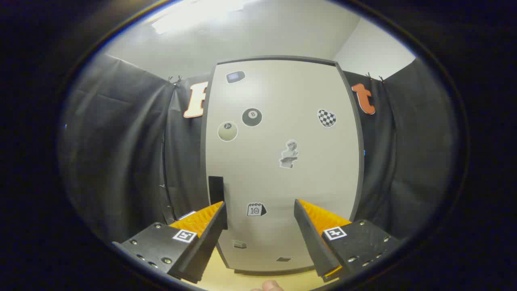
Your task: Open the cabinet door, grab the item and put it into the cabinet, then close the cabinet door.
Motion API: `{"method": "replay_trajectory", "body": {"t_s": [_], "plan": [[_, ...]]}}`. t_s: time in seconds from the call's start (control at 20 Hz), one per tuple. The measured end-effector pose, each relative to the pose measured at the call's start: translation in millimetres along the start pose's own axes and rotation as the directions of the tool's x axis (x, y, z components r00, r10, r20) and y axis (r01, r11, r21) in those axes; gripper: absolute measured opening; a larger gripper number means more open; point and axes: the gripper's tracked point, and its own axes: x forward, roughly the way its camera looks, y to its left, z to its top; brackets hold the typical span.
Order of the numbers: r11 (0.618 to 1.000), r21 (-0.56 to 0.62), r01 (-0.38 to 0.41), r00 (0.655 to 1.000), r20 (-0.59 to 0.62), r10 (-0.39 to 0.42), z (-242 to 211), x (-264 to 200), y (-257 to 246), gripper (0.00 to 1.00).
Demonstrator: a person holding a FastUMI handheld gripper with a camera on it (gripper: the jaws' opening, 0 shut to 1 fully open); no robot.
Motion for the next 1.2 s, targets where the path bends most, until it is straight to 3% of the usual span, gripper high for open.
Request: {"method": "replay_trajectory", "body": {"t_s": [0.9, 1.2], "plan": [[0.999, -0.011, -0.043, 0.999, -0.027, 0.042, -11, 12, 22, 0.98], [0.996, -0.024, -0.091, 0.995, -0.054, 0.089, -19, 16, 53, 0.98]]}}
